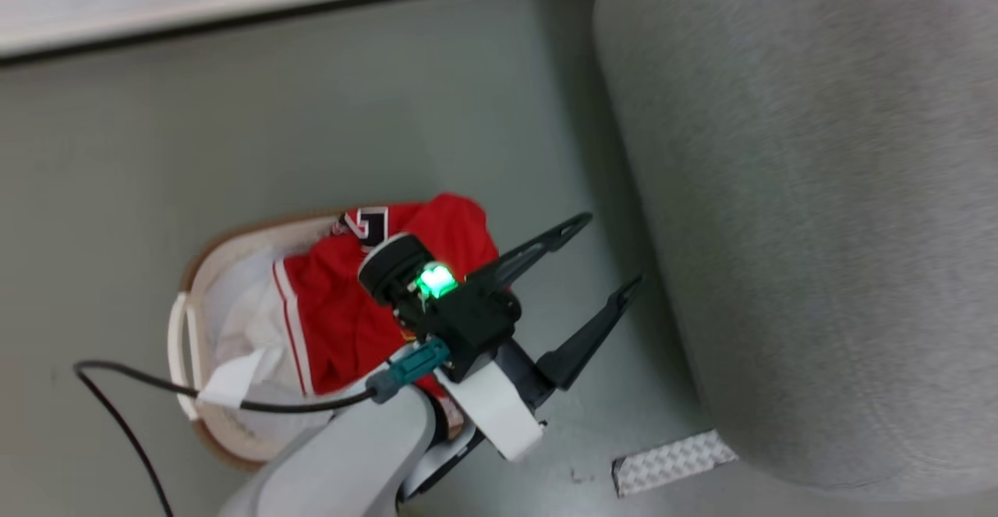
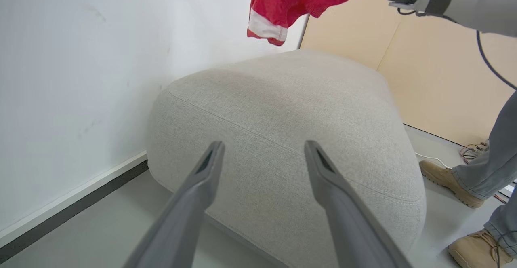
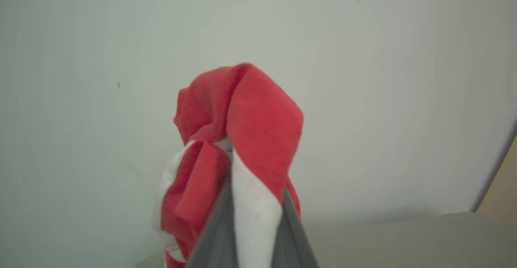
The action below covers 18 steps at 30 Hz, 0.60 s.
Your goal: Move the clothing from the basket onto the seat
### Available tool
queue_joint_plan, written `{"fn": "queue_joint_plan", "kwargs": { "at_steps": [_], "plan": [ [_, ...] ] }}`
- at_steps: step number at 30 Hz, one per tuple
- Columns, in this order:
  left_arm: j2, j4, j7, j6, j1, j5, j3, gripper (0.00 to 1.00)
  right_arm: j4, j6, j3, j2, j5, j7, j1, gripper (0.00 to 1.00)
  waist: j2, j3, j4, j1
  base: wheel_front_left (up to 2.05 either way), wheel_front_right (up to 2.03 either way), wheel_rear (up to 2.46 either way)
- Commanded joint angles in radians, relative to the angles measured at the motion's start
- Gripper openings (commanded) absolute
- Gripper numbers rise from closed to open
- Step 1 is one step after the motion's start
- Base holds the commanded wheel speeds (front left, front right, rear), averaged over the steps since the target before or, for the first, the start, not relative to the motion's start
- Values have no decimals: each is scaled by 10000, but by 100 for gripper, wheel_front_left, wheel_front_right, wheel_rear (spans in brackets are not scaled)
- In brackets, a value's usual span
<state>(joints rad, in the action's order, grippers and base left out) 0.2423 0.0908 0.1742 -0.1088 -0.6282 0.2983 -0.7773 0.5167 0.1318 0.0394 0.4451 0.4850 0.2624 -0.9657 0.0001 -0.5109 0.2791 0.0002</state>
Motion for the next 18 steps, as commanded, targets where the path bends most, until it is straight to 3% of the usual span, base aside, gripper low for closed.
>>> {"fn": "queue_joint_plan", "kwargs": {
  "at_steps": [1, 10, 18],
  "plan": [
    [73, -63, -47, -23, -274, -196, 27, 100, 405, -23, -410, 275, -290, 30, -694, 0, -1, -1318, -761, -2, 0, 0, 0],
    [73, -99, 1, 132, -437, -250, -31, 100, 2867, -22, -2205, 1172, -1545, -193, -2971, 0, -1, -2112, -1424, -2, 0, 0, 0],
    [242, -249, -95, 346, -96, -179, -57, 100, 5542, -22, -3572, 782, -2901, -93, -3035, 0, -1, -2302, -1611, -2, 0, 0, 0]
  ]
}}
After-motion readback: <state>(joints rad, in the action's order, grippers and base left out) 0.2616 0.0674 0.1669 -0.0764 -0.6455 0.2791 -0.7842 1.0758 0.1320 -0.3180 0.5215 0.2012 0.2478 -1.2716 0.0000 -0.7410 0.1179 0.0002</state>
